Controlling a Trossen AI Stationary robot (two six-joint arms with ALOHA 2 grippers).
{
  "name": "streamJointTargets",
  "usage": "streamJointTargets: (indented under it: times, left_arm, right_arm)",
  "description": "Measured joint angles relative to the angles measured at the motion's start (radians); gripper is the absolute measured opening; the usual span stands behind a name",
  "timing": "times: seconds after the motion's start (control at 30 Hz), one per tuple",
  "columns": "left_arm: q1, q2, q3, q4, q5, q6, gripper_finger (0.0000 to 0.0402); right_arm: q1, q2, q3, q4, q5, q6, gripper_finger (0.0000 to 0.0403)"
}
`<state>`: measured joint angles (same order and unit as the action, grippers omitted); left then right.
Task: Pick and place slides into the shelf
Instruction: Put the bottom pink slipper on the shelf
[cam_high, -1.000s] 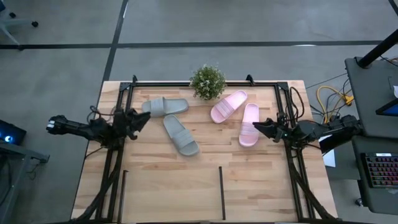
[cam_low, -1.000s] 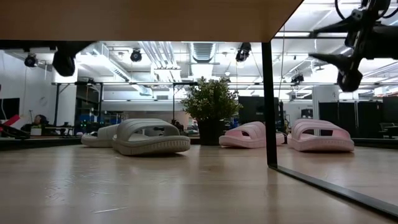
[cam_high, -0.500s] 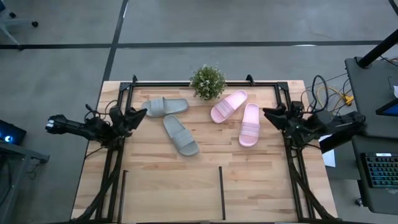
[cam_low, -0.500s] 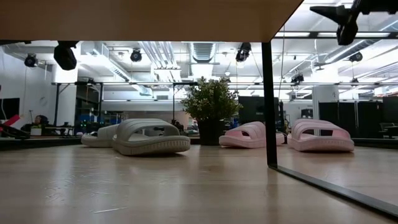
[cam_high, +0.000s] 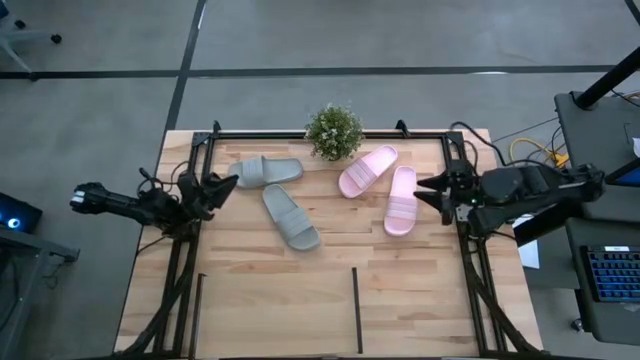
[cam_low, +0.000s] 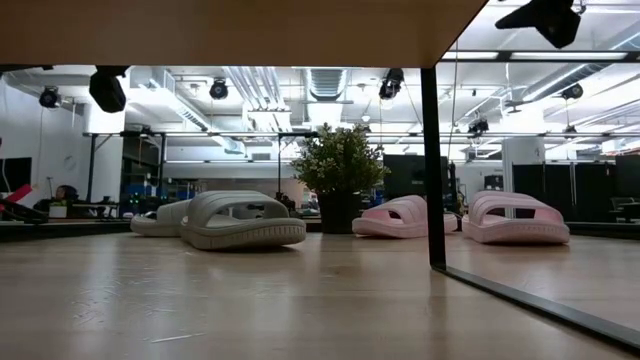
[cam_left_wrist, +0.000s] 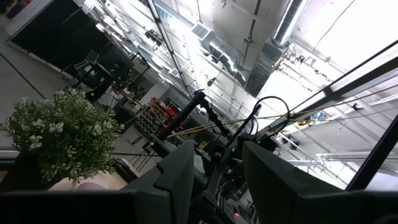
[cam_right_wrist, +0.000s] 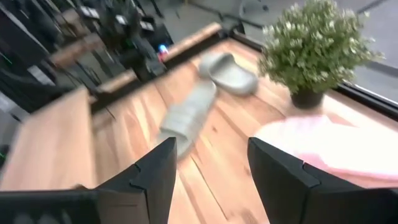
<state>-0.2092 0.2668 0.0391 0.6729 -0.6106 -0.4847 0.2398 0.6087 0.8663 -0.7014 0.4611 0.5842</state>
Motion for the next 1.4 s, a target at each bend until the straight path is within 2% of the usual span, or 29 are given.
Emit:
streamJointTargets:
  times: [0.37, 0.57, 1.13, 1.4]
  left_arm:
    - [0.000, 0.009, 0.000, 0.001, 0.001, -0.001, 0.0123]
    - [0.000, 0.022, 0.001, 0.000, 0.001, -0.006, 0.0123]
    - [0.000, 0.021, 0.001, 0.000, 0.001, -0.006, 0.0123]
    - [0.000, 0.032, 0.001, 0.000, 0.001, -0.006, 0.0123]
  right_arm:
    - [-0.011, 0.135, 0.136, -0.342, 0.003, 0.110, 0.0187]
    - [-0.069, 0.138, 0.141, -0.366, -0.058, 0.099, 0.0187]
    - [-0.536, 0.159, 0.139, -0.355, -0.533, -0.234, 0.0187]
    - [-0.760, 0.277, 0.139, -0.355, -0.761, -0.408, 0.0187]
